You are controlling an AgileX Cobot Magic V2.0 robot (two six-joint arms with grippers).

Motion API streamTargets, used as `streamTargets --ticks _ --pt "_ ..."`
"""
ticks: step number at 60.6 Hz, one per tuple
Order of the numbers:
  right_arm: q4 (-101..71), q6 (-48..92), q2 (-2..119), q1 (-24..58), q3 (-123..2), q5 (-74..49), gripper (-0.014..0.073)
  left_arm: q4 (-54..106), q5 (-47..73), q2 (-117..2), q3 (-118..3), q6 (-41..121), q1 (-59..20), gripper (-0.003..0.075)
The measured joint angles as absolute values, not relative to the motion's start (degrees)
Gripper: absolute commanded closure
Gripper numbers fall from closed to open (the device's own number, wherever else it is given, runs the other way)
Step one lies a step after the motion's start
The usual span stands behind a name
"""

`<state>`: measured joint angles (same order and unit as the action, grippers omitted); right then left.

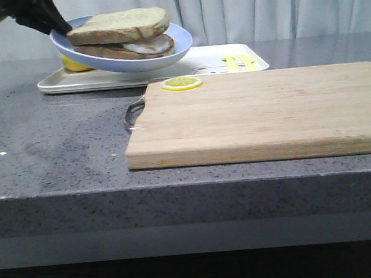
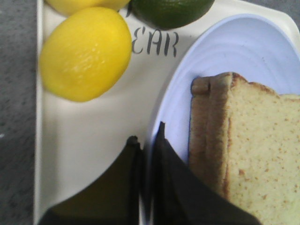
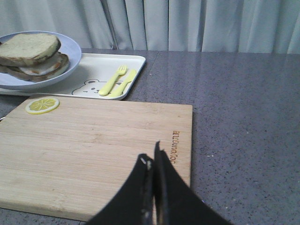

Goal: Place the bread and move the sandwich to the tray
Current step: 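Lift the plate with the left gripper and carry it onto the white tray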

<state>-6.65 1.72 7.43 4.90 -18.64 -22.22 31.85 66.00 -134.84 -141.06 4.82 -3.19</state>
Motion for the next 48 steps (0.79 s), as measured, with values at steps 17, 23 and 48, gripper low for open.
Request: streamTargets --ticks 17,23,48 --pt "-6.65 1.72 7.43 4.90 -18.64 -22.22 0.0662 35.78 67.53 -147.51 -156.64 -0.93 -3.79 0.0738" --pt "-6.65 1.72 7.43 4.90 -18.64 -22.22 0.0662 35.78 68.03 -148.63 -157.09 -1.19 -3.79 0.0738" --pt "-6.65 1.72 7.43 4.90 -18.64 -22.22 0.0662 38.18 67.66 -149.68 -157.46 -1.92 -3.79 0.0426"
